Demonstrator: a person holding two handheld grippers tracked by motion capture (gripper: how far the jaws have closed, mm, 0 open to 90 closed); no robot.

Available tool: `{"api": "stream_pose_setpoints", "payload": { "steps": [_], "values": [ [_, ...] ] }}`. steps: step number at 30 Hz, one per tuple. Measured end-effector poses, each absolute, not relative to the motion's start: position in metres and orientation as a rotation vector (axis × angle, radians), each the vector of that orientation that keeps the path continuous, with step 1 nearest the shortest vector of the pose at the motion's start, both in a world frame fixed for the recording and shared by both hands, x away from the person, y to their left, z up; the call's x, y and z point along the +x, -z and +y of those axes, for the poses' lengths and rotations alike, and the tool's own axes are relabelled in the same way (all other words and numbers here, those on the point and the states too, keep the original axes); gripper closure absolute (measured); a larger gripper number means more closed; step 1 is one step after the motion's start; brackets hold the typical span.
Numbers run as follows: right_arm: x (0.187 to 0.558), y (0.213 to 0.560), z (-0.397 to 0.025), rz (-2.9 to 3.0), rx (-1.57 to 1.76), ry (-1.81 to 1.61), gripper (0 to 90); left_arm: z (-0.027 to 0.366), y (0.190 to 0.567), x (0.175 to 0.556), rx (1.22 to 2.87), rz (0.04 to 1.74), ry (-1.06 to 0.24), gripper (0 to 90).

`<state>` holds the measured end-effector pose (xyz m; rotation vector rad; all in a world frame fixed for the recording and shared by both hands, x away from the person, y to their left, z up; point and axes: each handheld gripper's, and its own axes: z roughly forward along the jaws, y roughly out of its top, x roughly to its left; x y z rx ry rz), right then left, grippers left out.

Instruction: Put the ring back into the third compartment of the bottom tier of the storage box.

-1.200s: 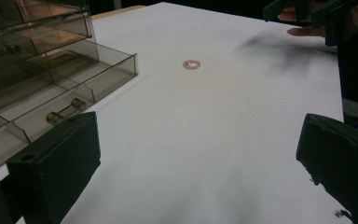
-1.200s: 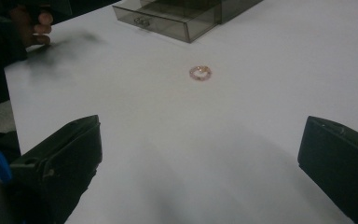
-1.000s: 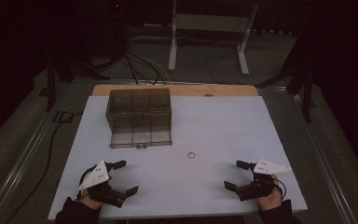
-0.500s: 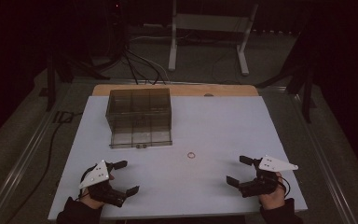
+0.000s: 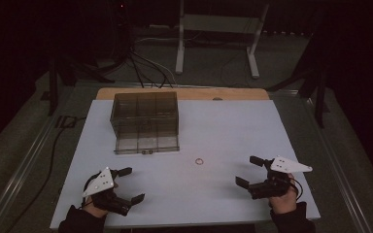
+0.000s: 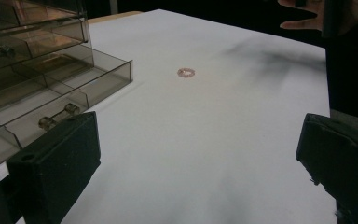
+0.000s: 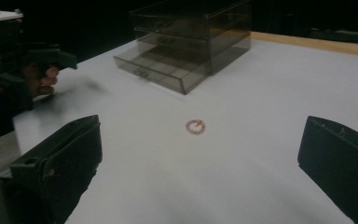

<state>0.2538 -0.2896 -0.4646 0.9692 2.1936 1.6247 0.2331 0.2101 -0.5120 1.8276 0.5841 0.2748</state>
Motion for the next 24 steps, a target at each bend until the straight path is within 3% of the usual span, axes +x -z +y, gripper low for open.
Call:
{"api": "stream_pose_setpoints", "payload": {
  "steps": [24],
  "values": [
    [0.289, 0.43, -0.26, 2.137, 0.917, -1.643, 0.0, 0.21, 0.512, 0.232, 1.81, 0.573, -0.259, 0.6]
  ]
}}
